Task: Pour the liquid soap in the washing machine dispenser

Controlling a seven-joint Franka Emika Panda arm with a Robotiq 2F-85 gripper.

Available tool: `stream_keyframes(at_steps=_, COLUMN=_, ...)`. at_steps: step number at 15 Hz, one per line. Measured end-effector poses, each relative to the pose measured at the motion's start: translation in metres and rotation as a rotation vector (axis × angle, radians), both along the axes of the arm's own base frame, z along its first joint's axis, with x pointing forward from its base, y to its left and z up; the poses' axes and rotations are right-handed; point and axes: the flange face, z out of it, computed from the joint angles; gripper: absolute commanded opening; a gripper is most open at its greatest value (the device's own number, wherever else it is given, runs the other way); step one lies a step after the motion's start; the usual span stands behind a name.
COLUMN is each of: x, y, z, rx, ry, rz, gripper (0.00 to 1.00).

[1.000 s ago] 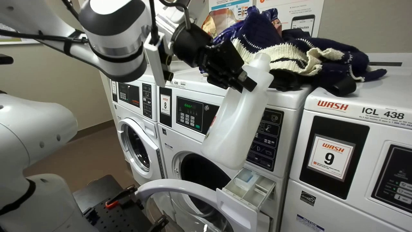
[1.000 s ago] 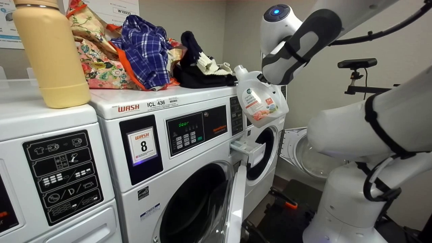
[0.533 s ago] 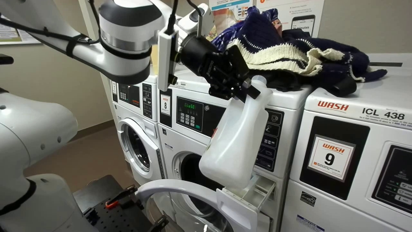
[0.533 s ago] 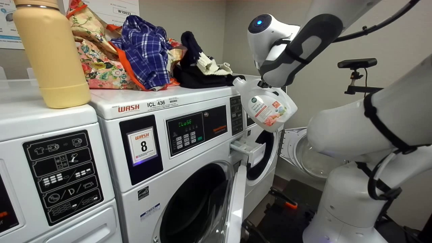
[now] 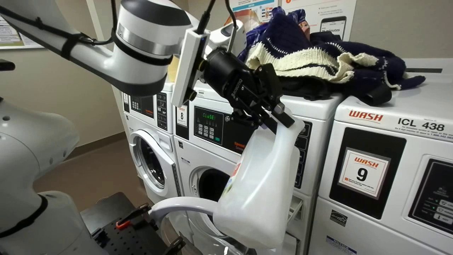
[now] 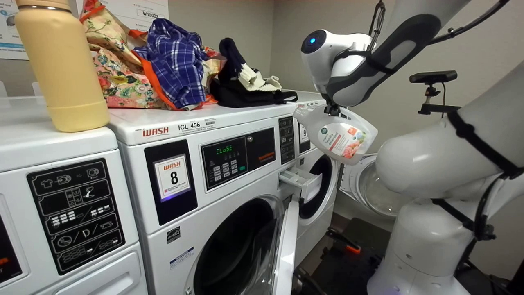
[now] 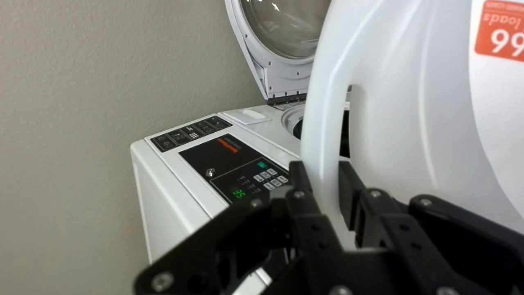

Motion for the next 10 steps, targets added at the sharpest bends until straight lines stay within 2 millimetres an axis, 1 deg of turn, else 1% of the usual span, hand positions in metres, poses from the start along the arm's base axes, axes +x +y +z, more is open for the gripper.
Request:
stream_keyframes(at_steps=5, x=0.005, y=-0.002, z=-0.028, rx=0.044, ry=0.114, rz=0.03, gripper=0.06)
stream_keyframes(at_steps=10, x=0.01, y=-0.005, z=-0.048, rx=0.078, ry=0.206, rz=0.041, gripper=0.06)
